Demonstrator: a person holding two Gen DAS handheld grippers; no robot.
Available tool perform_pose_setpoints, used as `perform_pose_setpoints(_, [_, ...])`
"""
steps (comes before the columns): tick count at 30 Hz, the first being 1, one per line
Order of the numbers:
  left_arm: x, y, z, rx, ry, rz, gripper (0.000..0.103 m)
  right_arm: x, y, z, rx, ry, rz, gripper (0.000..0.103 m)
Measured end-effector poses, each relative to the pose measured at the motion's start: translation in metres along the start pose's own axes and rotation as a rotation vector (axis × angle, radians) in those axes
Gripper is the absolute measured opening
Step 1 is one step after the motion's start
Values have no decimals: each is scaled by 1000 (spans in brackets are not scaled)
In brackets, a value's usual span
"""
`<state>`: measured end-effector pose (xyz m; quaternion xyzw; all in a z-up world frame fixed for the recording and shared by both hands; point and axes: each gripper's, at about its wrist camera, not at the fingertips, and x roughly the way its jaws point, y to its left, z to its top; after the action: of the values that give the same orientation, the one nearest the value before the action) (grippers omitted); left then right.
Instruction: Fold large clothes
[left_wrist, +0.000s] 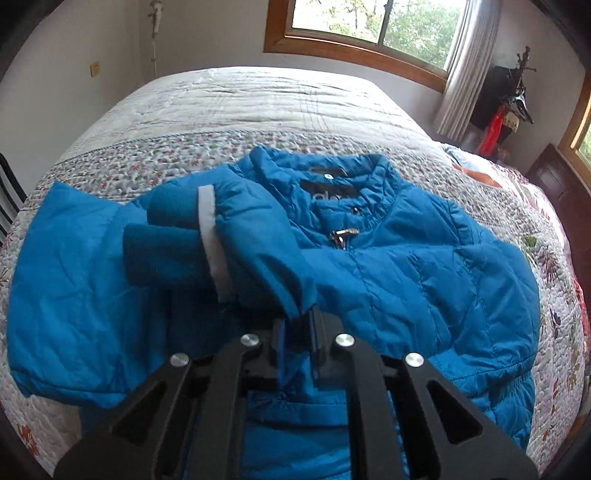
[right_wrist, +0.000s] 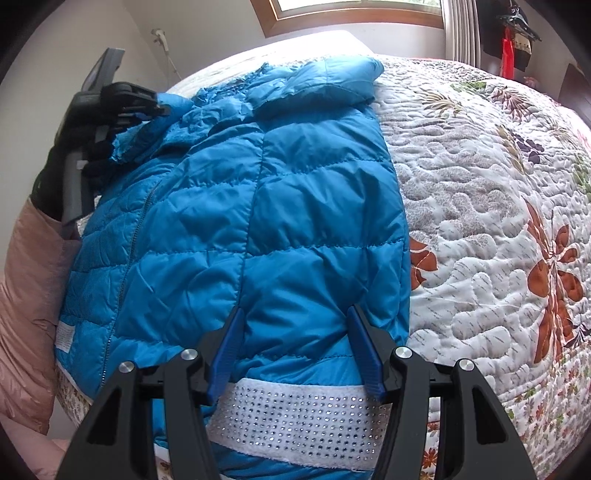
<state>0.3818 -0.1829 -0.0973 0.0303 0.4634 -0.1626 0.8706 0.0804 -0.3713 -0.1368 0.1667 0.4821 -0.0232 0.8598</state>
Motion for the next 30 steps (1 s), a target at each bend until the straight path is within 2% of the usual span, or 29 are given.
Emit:
perform_pose_setpoints(3, [11,-4,-3,12,54,-63,13,1,0,0,2,2,-5,58])
perform_pose_setpoints(6, [9,-5,-4,3,86,-169,26,3,1,2,3,3,-9,59])
perform_pose_setpoints(8, [0,-6,-7,7,95,-244,39,3,1,2,3,3,-11,59])
perform_pose_setpoints(12, [-41,-2,-19,38,84,-376,44,3,0,2,5,4,-5,59])
perform_pose_setpoints(14, [-73,10,-25,35,40,-413,51,3,0,3,7,6,-4,59])
perform_pose_setpoints(15, [-92,21,-28,36,-5,-389,54,2,0,3,6,8,-5,59])
perform_pose_setpoints(16, [-107,31,-30,37,-50,-337,62,2,0,4,4,12,-7,59])
perform_pose_setpoints(17, [-120,46,-33,28,-99,-270,66,2,0,4,2,15,-8,59])
perform_pose_setpoints(20, [-133,93,-34,-32,-169,-90,68,-2,0,10,3,30,2,59])
perform_pose_setpoints(21, [-130,109,-33,-61,-161,-39,68,-5,0,13,6,33,8,59])
perform_pose_setpoints(23, [-117,138,-29,-123,-115,-4,67,-16,4,21,-2,21,29,59])
perform_pose_setpoints(26, [-89,156,-25,-150,-53,63,65,-34,18,45,-46,-19,43,59])
perform_pose_setpoints(30, [-57,155,-26,-154,-2,53,65,-35,33,94,-75,-43,44,59])
